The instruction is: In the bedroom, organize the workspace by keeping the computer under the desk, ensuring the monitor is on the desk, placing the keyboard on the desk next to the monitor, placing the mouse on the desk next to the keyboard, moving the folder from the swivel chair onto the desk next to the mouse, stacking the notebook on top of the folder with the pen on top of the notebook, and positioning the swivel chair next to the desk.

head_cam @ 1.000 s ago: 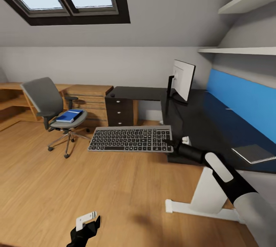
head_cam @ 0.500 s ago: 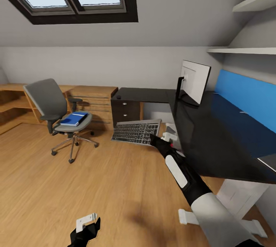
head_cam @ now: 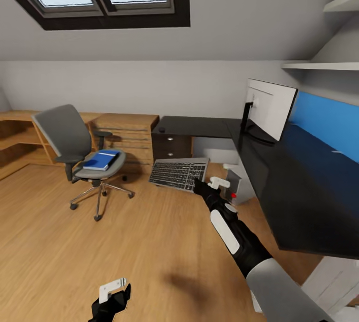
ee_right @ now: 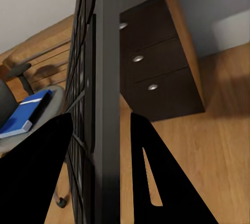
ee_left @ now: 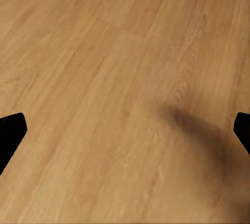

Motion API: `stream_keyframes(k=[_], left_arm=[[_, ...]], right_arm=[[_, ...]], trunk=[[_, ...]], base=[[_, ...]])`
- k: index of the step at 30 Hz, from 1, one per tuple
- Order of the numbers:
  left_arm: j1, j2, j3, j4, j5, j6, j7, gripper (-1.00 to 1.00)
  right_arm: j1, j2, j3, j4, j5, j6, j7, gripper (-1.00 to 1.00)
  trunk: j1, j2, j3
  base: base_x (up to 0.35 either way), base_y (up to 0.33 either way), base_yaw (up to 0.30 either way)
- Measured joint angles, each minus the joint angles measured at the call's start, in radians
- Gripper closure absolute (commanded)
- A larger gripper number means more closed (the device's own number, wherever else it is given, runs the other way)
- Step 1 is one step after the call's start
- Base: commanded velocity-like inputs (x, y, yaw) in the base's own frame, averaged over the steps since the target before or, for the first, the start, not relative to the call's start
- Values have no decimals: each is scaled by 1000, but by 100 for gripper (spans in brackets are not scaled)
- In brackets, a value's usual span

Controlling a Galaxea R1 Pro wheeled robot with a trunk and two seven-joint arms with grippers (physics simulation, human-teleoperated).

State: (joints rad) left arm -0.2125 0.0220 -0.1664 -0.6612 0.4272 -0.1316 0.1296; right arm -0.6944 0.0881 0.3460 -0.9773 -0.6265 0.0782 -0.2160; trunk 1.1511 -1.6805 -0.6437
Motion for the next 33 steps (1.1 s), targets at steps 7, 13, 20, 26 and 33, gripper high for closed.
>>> stream_keyframes(k=[7, 13, 20, 26, 33], left_arm=[[0, 0, -48, 0, -33, 1, 2, -100], [0, -21, -57, 6, -42, 0, 1, -100], [0, -22, -57, 8, -41, -1, 2, -100], [0, -22, -57, 8, -43, -1, 3, -100], [0, -21, -56, 8, -42, -2, 4, -100]], right_arm=[[1, 1, 4, 4, -3, 0, 0, 100], [5, -2, 6, -1, -1, 1, -1, 100], [12, -2, 5, -1, 1, 1, -1, 100], [13, -3, 5, -1, 1, 0, -1, 100], [14, -2, 8, -1, -2, 1, 1, 100]], trunk=[[0, 0, 0], [0, 0, 0], [0, 0, 0], [0, 0, 0], [0, 0, 0]], base=[[244, 268, 0], [122, 222, -227], [5, 9, -267], [184, 24, -269], [318, 49, -128]])
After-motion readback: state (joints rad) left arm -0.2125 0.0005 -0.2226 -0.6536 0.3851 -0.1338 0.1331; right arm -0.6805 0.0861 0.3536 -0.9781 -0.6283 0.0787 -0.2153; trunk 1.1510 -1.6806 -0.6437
